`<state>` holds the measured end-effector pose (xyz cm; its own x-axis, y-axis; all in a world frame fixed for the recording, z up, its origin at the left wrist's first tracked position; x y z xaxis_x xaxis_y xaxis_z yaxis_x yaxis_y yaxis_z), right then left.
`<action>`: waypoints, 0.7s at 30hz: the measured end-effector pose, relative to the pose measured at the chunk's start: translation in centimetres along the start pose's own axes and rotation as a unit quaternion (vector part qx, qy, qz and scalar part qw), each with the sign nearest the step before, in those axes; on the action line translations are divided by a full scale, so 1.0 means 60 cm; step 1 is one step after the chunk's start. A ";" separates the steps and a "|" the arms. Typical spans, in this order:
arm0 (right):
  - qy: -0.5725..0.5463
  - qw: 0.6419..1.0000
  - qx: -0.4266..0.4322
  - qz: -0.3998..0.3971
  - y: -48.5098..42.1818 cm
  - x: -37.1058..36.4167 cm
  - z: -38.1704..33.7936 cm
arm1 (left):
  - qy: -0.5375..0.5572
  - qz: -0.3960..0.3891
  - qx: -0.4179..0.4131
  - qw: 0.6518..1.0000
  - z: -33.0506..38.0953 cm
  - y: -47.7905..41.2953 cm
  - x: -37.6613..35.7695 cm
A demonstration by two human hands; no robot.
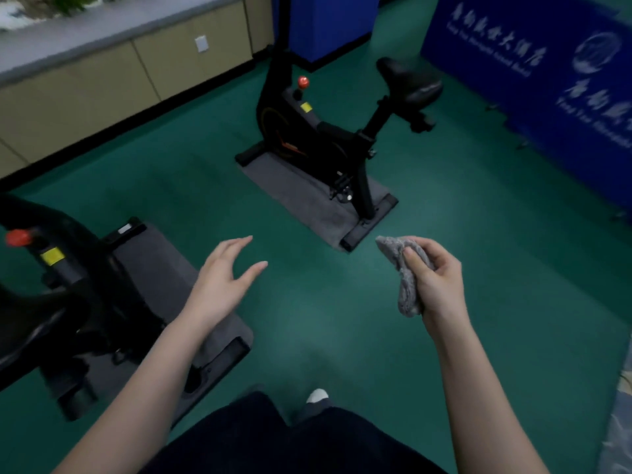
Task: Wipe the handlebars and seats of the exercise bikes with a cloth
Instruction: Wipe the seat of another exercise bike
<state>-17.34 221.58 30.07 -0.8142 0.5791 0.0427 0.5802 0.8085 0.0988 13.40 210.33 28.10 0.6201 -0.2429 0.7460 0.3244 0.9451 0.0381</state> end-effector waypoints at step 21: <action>0.053 0.996 -0.004 0.074 -0.481 0.187 -0.043 | 0.060 -0.064 -0.055 0.995 0.271 -0.528 -0.276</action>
<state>-43.29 204.51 30.26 -0.7177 0.6772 0.1623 0.6942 0.7139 0.0913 -18.75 187.97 25.36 0.6464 -0.3906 0.6554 0.4790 0.8764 0.0498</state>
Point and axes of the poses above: each hand's wrist, its own y-axis away from the middle knuckle, its own x-axis out of the back of the hand, z = x × y, the point moved 9 cm from there along -y, towards the middle knuckle, and after that the axes turned 3 degrees about -x, right-handed, at the moved point
